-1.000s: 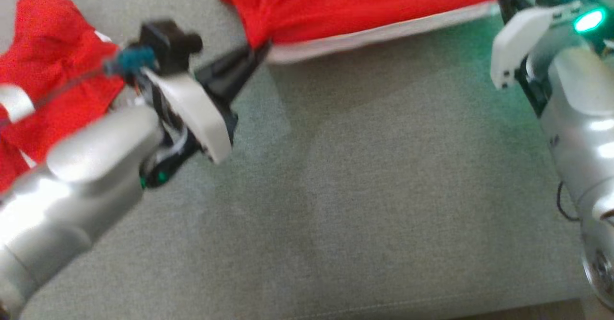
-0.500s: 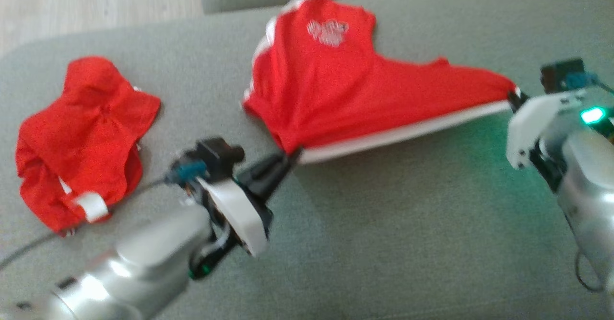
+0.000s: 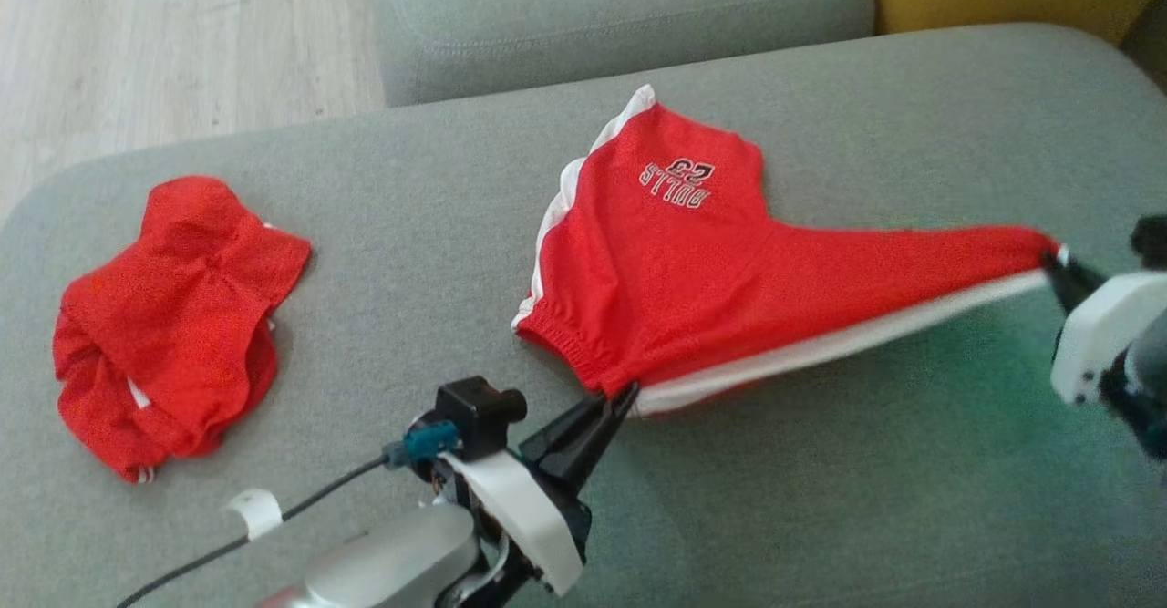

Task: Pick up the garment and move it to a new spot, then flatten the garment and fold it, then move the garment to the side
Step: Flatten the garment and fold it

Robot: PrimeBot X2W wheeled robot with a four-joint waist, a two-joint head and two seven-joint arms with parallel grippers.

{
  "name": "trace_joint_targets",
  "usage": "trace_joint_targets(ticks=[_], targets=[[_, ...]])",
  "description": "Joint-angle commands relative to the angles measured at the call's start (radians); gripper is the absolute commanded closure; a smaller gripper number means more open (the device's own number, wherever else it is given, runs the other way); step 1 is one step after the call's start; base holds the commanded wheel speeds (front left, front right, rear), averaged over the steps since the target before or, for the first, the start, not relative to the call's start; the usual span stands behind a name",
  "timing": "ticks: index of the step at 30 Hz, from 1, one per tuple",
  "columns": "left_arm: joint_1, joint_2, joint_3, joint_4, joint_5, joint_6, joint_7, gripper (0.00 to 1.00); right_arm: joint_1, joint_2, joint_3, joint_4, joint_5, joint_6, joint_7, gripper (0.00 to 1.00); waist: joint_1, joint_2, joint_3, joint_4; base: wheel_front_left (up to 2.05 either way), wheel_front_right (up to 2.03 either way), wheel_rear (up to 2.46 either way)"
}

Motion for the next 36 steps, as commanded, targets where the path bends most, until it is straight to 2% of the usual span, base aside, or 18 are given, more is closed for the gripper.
trace_joint_targets(ticks=[1, 5, 10, 16, 23, 36], targets=[[-0.055, 0.017, 0.062, -0.015, 0.018, 0.010, -0.015, 1.00, -0.029, -0.032, -0.042, -0.080, -0.023, -0.001, 0.002, 1.00, 0.0001, -0.0001, 0.030, 0.017, 0.00, 0.00, 0.00], [-0.098, 0.014, 0.088, -0.014, 0.030, 0.014, -0.016, 1.00, -0.059, 0.008, -0.129, -0.162, -0.087, -0.001, 0.021, 1.00, 0.0001, -0.0001, 0.080, 0.048, 0.00, 0.00, 0.00], [-0.147, 0.002, 0.118, -0.016, 0.029, 0.005, -0.017, 1.00, -0.119, 0.058, -0.199, -0.207, -0.162, -0.001, 0.065, 1.00, 0.0001, -0.0001, 0.137, 0.091, 0.00, 0.00, 0.00], [-0.212, -0.023, 0.146, 0.001, 0.036, -0.010, -0.018, 1.00, -0.239, 0.128, -0.226, -0.208, -0.263, -0.001, 0.119, 1.00, 0.0001, -0.0001, 0.215, 0.162, 0.00, 0.00, 0.00], [-0.259, -0.063, 0.146, 0.038, 0.034, -0.044, -0.010, 1.00, -0.386, 0.177, -0.206, -0.105, -0.354, -0.001, 0.142, 1.00, 0.0001, -0.0001, 0.292, 0.229, 0.00, 0.00, 0.00], [-0.303, -0.136, 0.160, 0.104, 0.048, -0.082, -0.018, 1.00, -0.599, 0.180, -0.201, 0.146, -0.466, -0.001, 0.066, 1.00, 0.0001, -0.0001, 0.378, 0.318, 0.00, 0.00, 0.00]])
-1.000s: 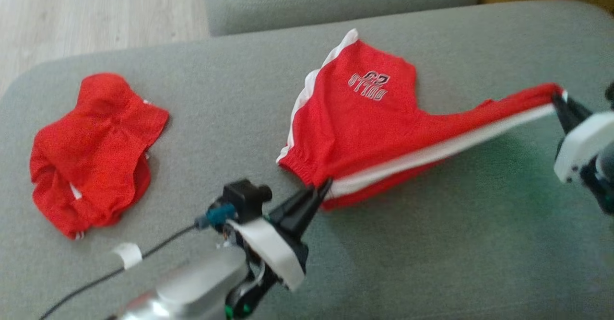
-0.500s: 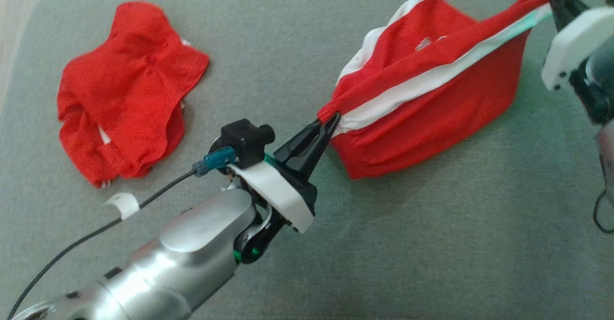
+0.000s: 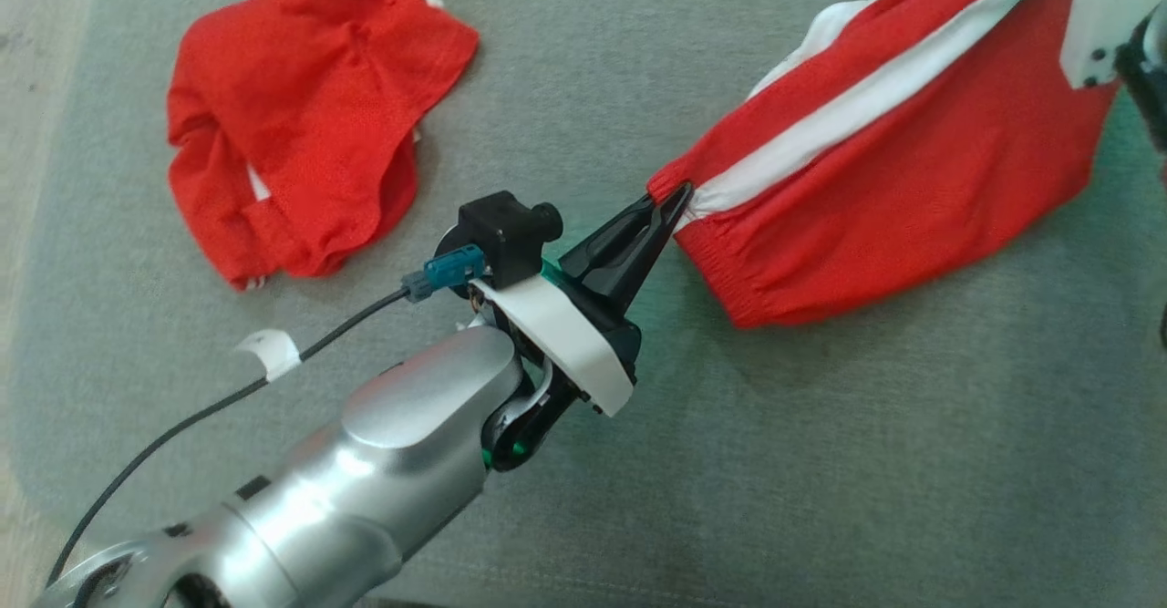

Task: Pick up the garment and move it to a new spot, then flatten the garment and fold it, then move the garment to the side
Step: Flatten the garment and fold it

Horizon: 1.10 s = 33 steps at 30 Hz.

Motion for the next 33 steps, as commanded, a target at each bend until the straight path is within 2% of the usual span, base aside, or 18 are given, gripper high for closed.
trace_joint_targets(ticks=[1, 8, 9, 10, 12, 19, 23, 26, 28, 33], targets=[[-0.042, 0.001, 0.043, -0.016, 0.008, -0.008, -0.010, 1.00, -0.043, -0.001, -0.002, -0.008, -0.016, -0.001, -0.020, 1.00, -0.0001, 0.0000, 0.015, 0.020, 0.00, 0.00, 0.00], [-0.033, -0.022, 0.049, 0.005, 0.018, -0.022, -0.013, 1.00, -0.092, 0.002, -0.023, 0.099, -0.074, -0.001, -0.063, 1.00, -0.0001, 0.0000, 0.028, 0.051, 0.00, 0.00, 0.00], [-0.032, -0.024, 0.050, 0.008, 0.018, -0.023, -0.013, 0.99, -0.099, 0.002, -0.030, 0.112, -0.082, -0.001, -0.068, 0.62, -0.0001, 0.0000, 0.030, 0.054, 0.00, 0.00, 0.00], [-0.032, -0.027, 0.050, 0.010, 0.018, -0.024, -0.013, 0.65, -0.106, 0.003, -0.038, 0.124, -0.090, -0.001, -0.075, 0.00, -0.0001, 0.0000, 0.032, 0.056, 0.00, 0.00, 0.00], [-0.028, -0.029, 0.051, 0.014, 0.014, -0.026, -0.013, 0.00, -0.117, 0.012, -0.057, 0.143, -0.095, -0.001, -0.095, 0.00, -0.0001, 0.0000, 0.034, 0.060, 0.00, 0.00, 0.00], [-0.015, -0.015, 0.054, 0.031, 0.007, -0.029, -0.013, 0.00, -0.135, 0.025, -0.118, 0.195, -0.109, -0.001, -0.157, 0.00, -0.0001, 0.0000, 0.025, 0.060, 0.00, 0.00, 0.00], [0.010, 0.005, 0.098, 0.044, 0.032, -0.020, -0.013, 0.00, -0.111, 0.046, -0.164, 0.219, -0.073, -0.001, -0.237, 0.00, -0.0001, 0.0000, -0.017, 0.055, 0.00, 0.00, 0.00], [0.042, 0.022, 0.158, 0.036, 0.055, -0.005, -0.014, 0.00, -0.075, 0.064, -0.190, 0.221, -0.022, -0.001, -0.323, 0.00, -0.0001, 0.0000, -0.064, 0.041, 0.00, 0.00, 0.00], [0.070, 0.035, 0.222, 0.012, 0.073, 0.002, -0.014, 0.00, -0.038, 0.086, -0.167, 0.207, 0.004, -0.001, -0.390, 0.00, -0.0001, 0.0000, -0.099, 0.030, 0.00, 0.00, 0.00], [0.153, 0.085, 0.394, -0.062, 0.195, 0.070, -0.014, 0.00, 0.087, 0.137, -0.096, 0.111, 0.119, -0.001, -0.474, 0.00, -0.0001, 0.0000, -0.181, -0.017, 0.00, 0.00, 0.00]])
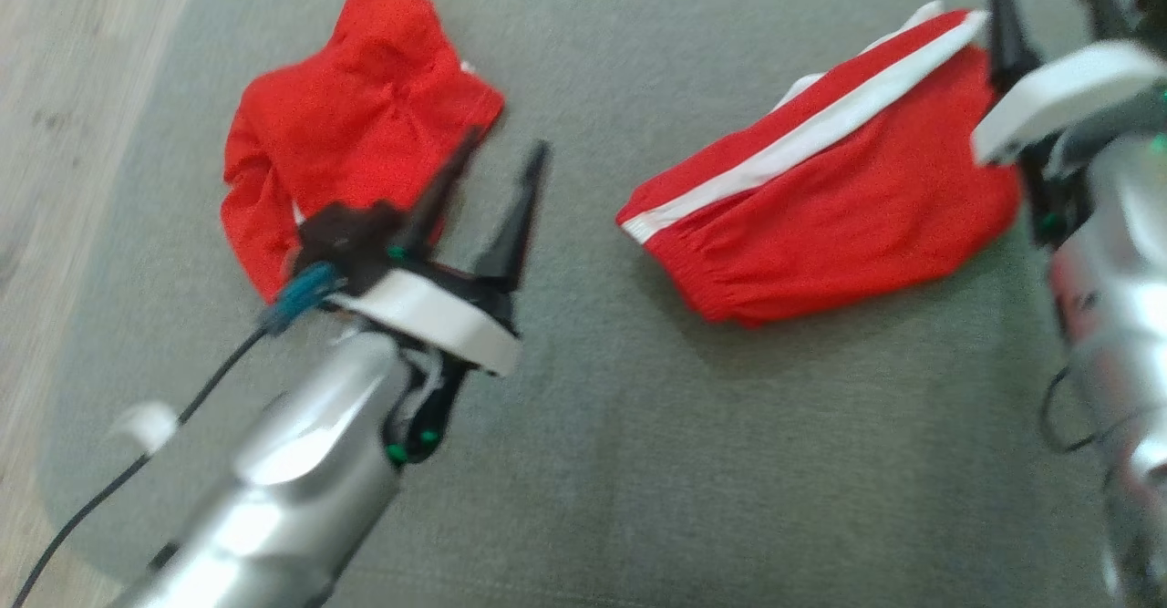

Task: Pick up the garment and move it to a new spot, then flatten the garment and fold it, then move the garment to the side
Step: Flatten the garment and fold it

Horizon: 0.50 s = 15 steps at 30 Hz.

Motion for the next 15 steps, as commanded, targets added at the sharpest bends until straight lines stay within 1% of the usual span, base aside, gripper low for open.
trace_joint_targets(ticks=[1, 3, 6, 9, 11, 15], targets=[[0.010, 0.040, 0.091, -0.056, 0.050, 0.022, -0.009, 0.00, 0.038, 0.025, 0.022, -0.076, 0.052, -0.001, -0.020, 0.00, 0.0002, 0.0000, -0.060, -0.048, 0.00, 0.00, 0.00], [0.063, 0.052, 0.169, -0.100, 0.103, 0.041, -0.009, 0.00, 0.104, 0.053, 0.030, -0.147, 0.124, -0.001, -0.025, 0.00, 0.0002, 0.0000, -0.087, -0.072, 0.00, 0.00, 0.00], [0.147, 0.066, 0.257, -0.162, 0.202, 0.059, -0.009, 0.00, 0.210, 0.071, 0.037, -0.301, 0.180, -0.001, -0.026, 0.00, 0.0002, 0.0000, -0.117, -0.101, 0.00, 0.00, 0.00], [0.235, 0.069, 0.330, -0.199, 0.284, 0.071, -0.009, 0.00, 0.338, 0.085, 0.045, -0.451, 0.180, -0.001, -0.027, 0.00, 0.0002, 0.0000, -0.142, -0.127, 0.00, 0.00, 0.00], [0.293, 0.062, 0.377, -0.214, 0.325, 0.079, -0.009, 0.00, 0.427, 0.093, 0.045, -0.536, 0.154, -0.001, -0.027, 0.00, 0.0002, 0.0000, -0.158, -0.141, 0.00, 0.00, 0.00], [0.406, 0.048, 0.458, -0.237, 0.412, 0.092, -0.009, 0.00, 0.603, 0.129, 0.028, -0.658, 0.101, -0.001, -0.027, 0.00, 0.0002, 0.0000, -0.183, -0.167, 0.00, 0.00, 0.00]])
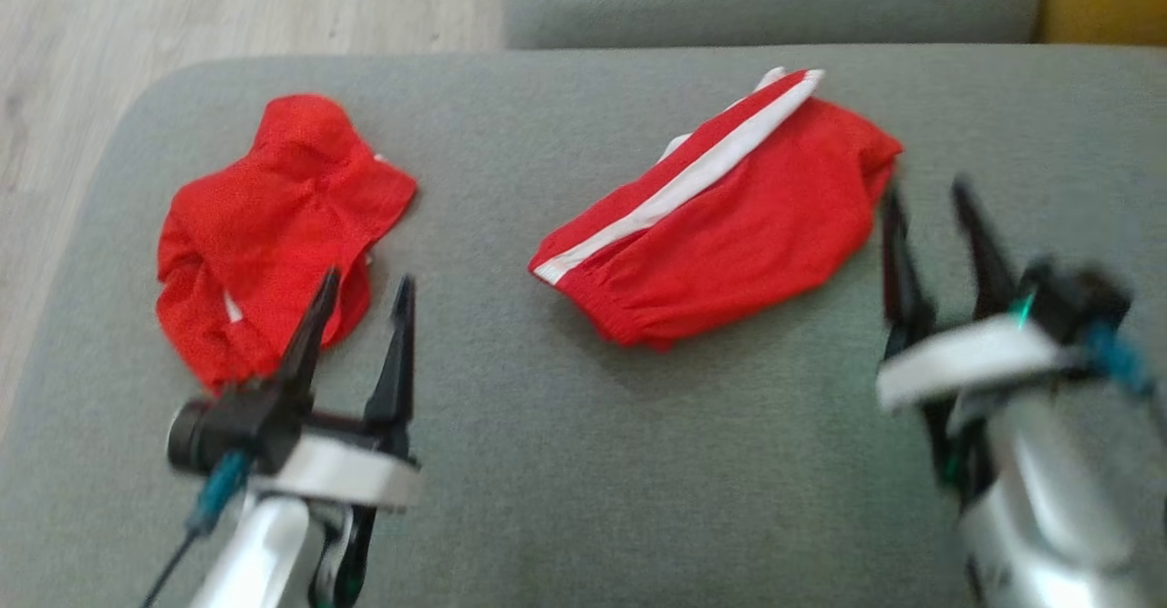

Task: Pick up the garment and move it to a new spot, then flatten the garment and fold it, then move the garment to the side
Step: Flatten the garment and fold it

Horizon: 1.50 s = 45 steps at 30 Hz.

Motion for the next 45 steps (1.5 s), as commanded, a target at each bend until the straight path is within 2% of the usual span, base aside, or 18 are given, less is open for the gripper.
trace_joint_targets(ticks=[1, 3, 8, 13, 17, 23, 26, 32, 38, 45], targets=[[0.012, 0.007, 0.073, -0.042, 0.035, 0.009, -0.006, 0.00, 0.043, 0.028, 0.011, -0.064, -0.022, -0.001, -0.009, 0.00, 0.0003, -0.0001, -0.024, -0.026, 0.00, 0.00, 0.00], [0.098, -0.033, 0.145, -0.060, 0.055, -0.001, -0.006, 0.00, 0.147, 0.053, 0.008, -0.121, -0.054, -0.001, -0.009, 0.00, 0.0003, -0.0001, -0.030, -0.037, 0.00, 0.00, 0.00], [0.184, -0.093, 0.216, -0.059, 0.101, -0.052, -0.006, 0.00, 0.232, 0.070, 0.013, -0.158, -0.082, -0.001, -0.009, 0.00, 0.0003, -0.0001, -0.022, -0.040, 0.00, 0.00, 0.00], [0.184, -0.124, 0.254, -0.048, 0.136, -0.092, -0.006, 0.00, 0.209, 0.074, 0.014, -0.164, -0.097, -0.001, -0.009, 0.00, 0.0003, -0.0001, -0.001, -0.030, 0.00, 0.00, 0.00], [0.138, -0.144, 0.270, -0.041, 0.163, -0.127, -0.006, 0.00, 0.117, 0.074, -0.025, -0.135, -0.092, -0.001, 0.022, 0.00, 0.0003, -0.0001, 0.058, -0.001, 0.00, 0.00, 0.00], [0.058, -0.165, 0.260, -0.011, 0.183, -0.159, -0.006, 0.00, -0.100, 0.035, -0.135, -0.028, -0.152, -0.001, 0.150, 0.00, 0.0003, -0.0001, 0.163, 0.061, 0.00, 0.00, 0.00], [0.028, -0.175, 0.253, 0.003, 0.183, -0.167, -0.006, 0.00, -0.209, 0.016, -0.216, 0.064, -0.195, -0.001, 0.239, 0.00, 0.0003, -0.0001, 0.209, 0.095, 0.00, 0.00, 0.00], [-0.008, -0.189, 0.231, 0.027, 0.178, -0.174, -0.006, 0.00, -0.377, -0.033, -0.354, 0.239, -0.320, -0.001, 0.350, 0.00, 0.0003, -0.0001, 0.266, 0.156, 0.00, 0.00, 0.00], [-0.036, -0.195, 0.219, 0.029, 0.170, -0.176, -0.006, 0.00, -0.472, -0.074, -0.458, 0.371, -0.440, -0.001, 0.391, 0.00, 0.0003, -0.0001, 0.297, 0.194, 0.00, 0.00, 0.00], [-0.060, -0.195, 0.182, 0.035, 0.171, -0.176, -0.006, 0.00, -0.509, -0.071, -0.514, 0.493, -0.523, -0.001, 0.419, 0.00, 0.0003, -0.0001, 0.306, 0.201, 0.00, 0.00, 0.00]])
